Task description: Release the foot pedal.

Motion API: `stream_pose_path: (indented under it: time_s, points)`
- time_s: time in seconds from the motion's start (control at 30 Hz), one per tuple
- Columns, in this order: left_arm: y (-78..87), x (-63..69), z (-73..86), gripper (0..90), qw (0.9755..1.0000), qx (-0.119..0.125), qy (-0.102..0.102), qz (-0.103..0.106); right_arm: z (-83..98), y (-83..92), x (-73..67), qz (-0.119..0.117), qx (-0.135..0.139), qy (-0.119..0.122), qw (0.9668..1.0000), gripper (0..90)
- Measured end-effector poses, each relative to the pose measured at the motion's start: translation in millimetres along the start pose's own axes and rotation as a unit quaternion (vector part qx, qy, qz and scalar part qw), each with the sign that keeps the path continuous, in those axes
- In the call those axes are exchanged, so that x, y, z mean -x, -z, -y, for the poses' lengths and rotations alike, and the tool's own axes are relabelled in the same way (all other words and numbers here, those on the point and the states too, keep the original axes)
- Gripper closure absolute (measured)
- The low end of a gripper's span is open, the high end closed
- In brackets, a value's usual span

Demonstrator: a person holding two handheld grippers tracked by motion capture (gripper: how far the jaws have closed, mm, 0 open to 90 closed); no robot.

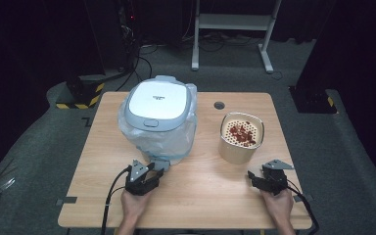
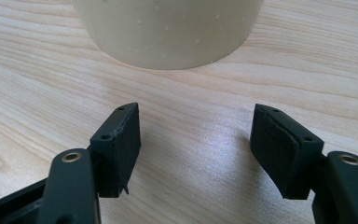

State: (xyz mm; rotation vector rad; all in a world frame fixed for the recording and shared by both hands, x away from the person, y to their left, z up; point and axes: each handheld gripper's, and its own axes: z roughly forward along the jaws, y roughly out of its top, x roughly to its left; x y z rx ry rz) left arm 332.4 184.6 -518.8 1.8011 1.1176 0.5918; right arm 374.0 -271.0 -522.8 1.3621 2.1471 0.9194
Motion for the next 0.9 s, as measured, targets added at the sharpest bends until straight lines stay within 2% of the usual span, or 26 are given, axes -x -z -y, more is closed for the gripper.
stream_pose_path:
  time_s: [0.07, 0.17, 0.3, 0.4, 0.47, 0.5, 0.9]
  points:
    - [3.1, -2.7, 1.2, 48.8, 1.0, 0.0, 0.006, -0.001, 0.0, 0.0, 0.0, 0.0, 0.0, 0.0, 1.0, 33.6]
    - [6.8, -9.7, 4.1, 44.0, 0.9997, -0.02, 0.01, -0.008, 0.0, 0.0, 0.0, 0.0, 0.0, 0.0, 1.0, 33.6]
    - [11.1, -20.5, 11.0, 39.8, 0.998, -0.053, 0.008, -0.031, 0.0, 0.0, 0.0, 0.0, 0.0, 0.0, 1.0, 33.6]
    - [12.2, -27.1, 13.2, 36.6, 0.9958, -0.078, 0.004, -0.048, 0.0, -0.1, 0.0, 0.0, 0.0, 0.0, 1.0, 33.6]
    - [9.4, -30.7, 13.6, 34.2, 0.9928, -0.107, 0.005, -0.055, 0.0, 0.0, 0.0, 0.0, 0.0, 0.0, 1.0, 33.5]
    - [9.2, -31.3, 13.5, 31.1, 0.9926, -0.108, 0.003, -0.055, 0.0, 0.0, 0.0, 0.0, 0.0, 0.0, 1.0, 33.5]
    - [8.5, -30.8, 13.3, 27.6, 0.9919, -0.11, 0.006, -0.064, 0.0, -0.1, 0.1, -0.001, 0.0, 0.001, 1.0, 33.1]
